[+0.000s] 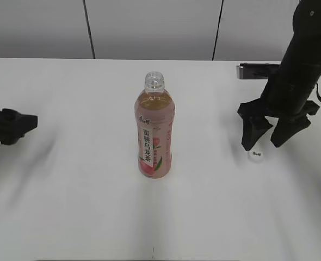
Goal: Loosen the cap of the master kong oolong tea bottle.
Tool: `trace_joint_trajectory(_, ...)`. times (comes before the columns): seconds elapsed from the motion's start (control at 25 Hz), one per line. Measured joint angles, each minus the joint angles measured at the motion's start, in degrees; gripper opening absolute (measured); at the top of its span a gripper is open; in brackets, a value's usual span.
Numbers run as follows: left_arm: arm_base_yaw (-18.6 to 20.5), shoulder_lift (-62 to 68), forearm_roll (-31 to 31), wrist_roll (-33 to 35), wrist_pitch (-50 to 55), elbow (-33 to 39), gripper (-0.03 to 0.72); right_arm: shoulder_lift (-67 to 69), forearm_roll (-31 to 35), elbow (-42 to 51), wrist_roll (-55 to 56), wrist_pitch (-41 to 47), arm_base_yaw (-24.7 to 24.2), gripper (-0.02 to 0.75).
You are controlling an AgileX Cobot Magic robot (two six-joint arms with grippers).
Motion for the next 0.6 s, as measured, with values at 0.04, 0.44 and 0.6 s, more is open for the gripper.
trace_joint_trajectory(0.04, -1.71, -1.88, 1.81, -0.50, 2.86, -1.02, 0.506, -0.26, -0.13, 0.45, 0.56, 0.45, 0.00, 0.554)
trace_joint_trajectory(0.44, -12.80, -19.64, -10.10, -4.17, 34.42, -4.25, 0.497, -13.11, -0.14, 15.52, 3.94, -0.08, -0.06, 0.554)
trace_joint_trajectory(0.6, -14.93, -25.80, -29.40, 7.96, 47.51, -4.25, 0.497, -20.81, -0.27, 20.46, 4.18, -0.23, -0.06, 0.554)
